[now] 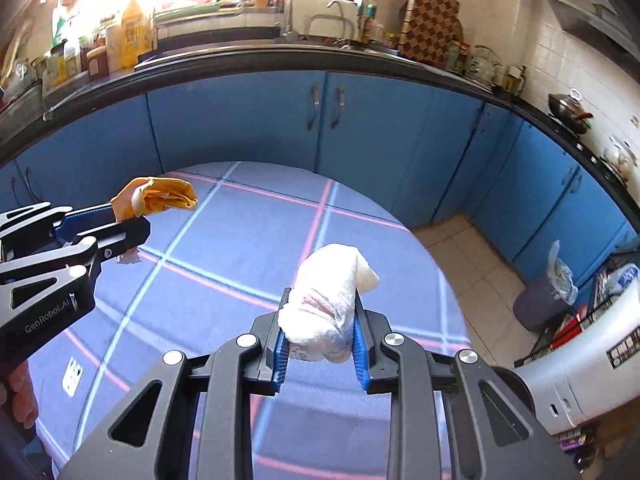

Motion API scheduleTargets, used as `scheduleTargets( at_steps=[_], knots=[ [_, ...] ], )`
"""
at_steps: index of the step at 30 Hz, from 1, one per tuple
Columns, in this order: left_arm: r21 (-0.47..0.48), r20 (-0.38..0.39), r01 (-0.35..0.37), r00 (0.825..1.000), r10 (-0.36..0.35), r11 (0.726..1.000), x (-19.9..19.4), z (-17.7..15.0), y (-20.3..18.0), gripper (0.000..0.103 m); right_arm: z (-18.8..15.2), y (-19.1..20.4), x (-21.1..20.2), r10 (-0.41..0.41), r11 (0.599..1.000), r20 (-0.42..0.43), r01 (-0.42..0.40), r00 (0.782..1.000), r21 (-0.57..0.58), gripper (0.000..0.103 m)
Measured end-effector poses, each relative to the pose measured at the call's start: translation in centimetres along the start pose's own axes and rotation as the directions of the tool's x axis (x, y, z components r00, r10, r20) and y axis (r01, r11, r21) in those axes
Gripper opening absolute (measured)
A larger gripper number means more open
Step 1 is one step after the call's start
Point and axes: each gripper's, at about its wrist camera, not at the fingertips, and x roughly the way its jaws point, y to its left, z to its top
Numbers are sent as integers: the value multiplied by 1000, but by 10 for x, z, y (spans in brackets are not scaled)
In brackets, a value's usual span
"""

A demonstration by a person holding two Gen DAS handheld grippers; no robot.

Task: Collect trash
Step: 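Carry the yellow wrapper and white tissue over the black bin with both grippers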

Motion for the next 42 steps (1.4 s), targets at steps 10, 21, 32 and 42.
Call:
scheduleTargets(
  at_steps=[10, 21, 32, 42],
  knots=[
    [97, 22, 42, 999, -44, 994, -26, 0, -73, 29, -31, -50, -54, -52, 997, 48, 49, 997, 59, 25],
    [194, 40, 88, 994, -97, 977, -37, 11, -144, 29, -48, -108, -90, -110, 985, 83, 97, 990, 145, 27],
    [244, 17, 135, 989, -144, 960, -34, 22, -201, 29, -64, -163, -105, -139, 963, 94, 112, 986, 246, 28],
    [282, -27, 178, 984, -177, 943, -16, 25, -248, 30, -74, -202, -106, -154, 945, 99, 117, 983, 306, 28]
  ],
)
